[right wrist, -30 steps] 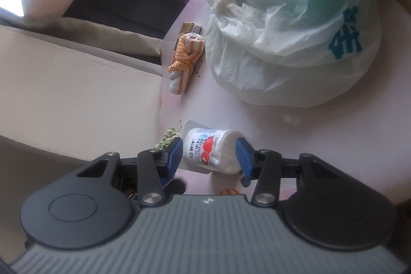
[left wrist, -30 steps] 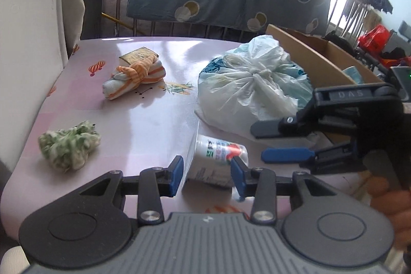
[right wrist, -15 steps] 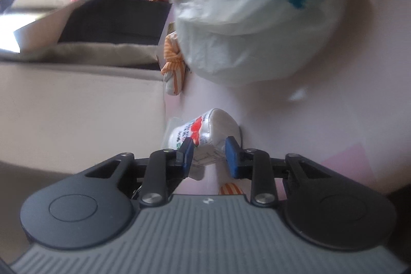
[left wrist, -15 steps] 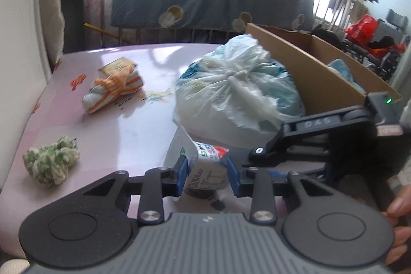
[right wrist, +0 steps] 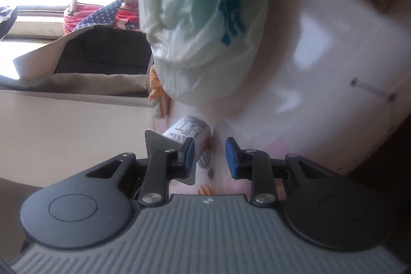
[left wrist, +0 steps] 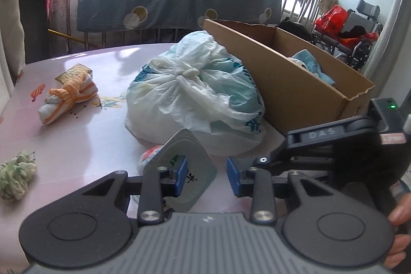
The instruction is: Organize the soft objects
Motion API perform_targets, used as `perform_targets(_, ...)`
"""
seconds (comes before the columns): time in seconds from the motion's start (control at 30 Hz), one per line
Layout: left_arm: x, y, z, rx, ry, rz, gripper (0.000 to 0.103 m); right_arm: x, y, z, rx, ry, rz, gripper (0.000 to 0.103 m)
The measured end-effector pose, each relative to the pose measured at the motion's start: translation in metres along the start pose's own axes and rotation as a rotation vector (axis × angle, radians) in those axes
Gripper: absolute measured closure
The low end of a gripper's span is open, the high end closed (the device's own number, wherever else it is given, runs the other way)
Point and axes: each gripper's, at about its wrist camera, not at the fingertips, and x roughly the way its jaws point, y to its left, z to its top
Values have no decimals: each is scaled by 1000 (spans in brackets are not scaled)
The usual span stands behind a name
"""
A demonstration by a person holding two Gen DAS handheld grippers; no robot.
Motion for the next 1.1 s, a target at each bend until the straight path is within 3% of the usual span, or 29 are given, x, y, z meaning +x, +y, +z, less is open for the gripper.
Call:
perform_targets(0.23, -2, 5, 6, 3, -41, 65, 65, -14, 13, 1, -84, -35, 7, 76)
perform_targets(0.53, -2, 45, 14, -95, -32, 124, 62, 6, 29, 0, -136, -1, 9, 76)
perform_targets(0.6, -4, 49, 14, -110, -34, 124, 57, 8, 35, 2, -161, -1, 6, 76)
perform_targets(0.77, -8, 50, 10, -91, -38, 125, 32, 19, 64, 11, -258, -15, -5, 75)
perform_targets(0.93, 11, 50, 6, -52, 14, 168, 32, 43, 92, 25, -339, -4, -18, 69)
perform_targets(1.1, 30, 57, 6, -67, 50, 164, 32, 72, 98, 34, -353, 40, -67, 67)
